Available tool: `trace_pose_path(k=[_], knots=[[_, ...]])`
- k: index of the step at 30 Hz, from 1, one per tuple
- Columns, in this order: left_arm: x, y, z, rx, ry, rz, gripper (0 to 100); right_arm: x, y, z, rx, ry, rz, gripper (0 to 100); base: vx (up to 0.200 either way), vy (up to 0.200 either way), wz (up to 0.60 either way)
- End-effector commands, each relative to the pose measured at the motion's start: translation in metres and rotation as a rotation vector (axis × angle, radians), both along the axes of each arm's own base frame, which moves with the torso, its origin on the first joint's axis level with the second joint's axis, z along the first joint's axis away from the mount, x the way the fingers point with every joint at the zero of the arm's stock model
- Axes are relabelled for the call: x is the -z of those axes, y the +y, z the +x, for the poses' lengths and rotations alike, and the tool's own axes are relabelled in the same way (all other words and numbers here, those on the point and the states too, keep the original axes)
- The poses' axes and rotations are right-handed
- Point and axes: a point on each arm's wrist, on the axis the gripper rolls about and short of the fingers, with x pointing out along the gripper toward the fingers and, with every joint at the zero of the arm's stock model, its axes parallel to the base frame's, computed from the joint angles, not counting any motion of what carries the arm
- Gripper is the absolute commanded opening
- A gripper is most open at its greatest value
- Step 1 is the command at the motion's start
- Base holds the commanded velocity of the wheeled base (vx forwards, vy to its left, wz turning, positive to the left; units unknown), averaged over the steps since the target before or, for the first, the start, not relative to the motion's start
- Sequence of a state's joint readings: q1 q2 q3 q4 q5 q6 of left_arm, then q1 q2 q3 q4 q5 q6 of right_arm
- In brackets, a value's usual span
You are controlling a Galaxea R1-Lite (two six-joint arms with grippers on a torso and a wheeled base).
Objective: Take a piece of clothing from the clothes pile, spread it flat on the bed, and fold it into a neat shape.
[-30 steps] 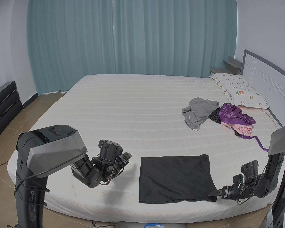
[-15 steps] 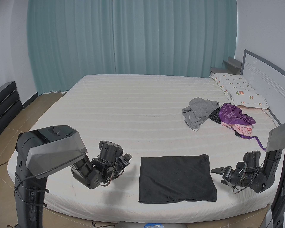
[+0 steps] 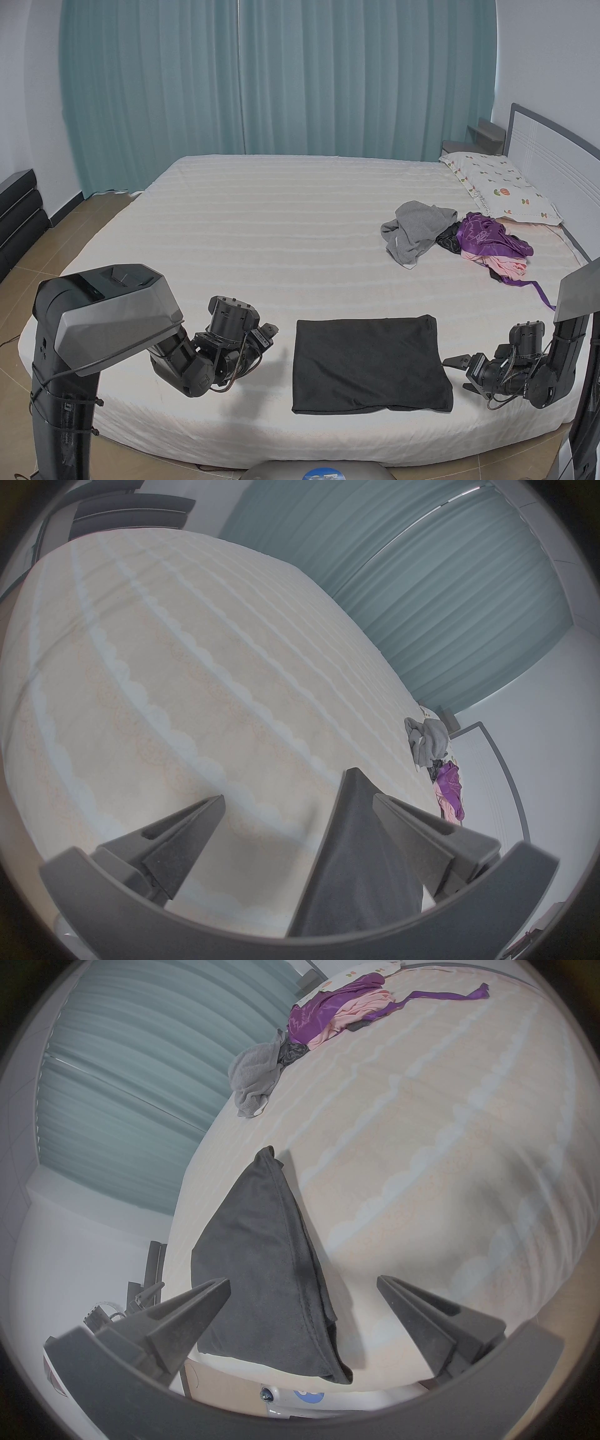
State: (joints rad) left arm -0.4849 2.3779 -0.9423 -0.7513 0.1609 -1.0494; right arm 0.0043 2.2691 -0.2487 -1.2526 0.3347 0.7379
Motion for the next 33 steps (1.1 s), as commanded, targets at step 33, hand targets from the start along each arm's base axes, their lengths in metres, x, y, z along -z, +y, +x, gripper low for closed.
trace_pose_path(k=[33], knots=[[-0.0086, 0.0053, -0.0036, -0.002, -0.010, 0.003, 100, 0.0032, 0.0020, 0.0001, -0.008, 0.002, -0.002, 100, 0.000, -0.127, 0.00]])
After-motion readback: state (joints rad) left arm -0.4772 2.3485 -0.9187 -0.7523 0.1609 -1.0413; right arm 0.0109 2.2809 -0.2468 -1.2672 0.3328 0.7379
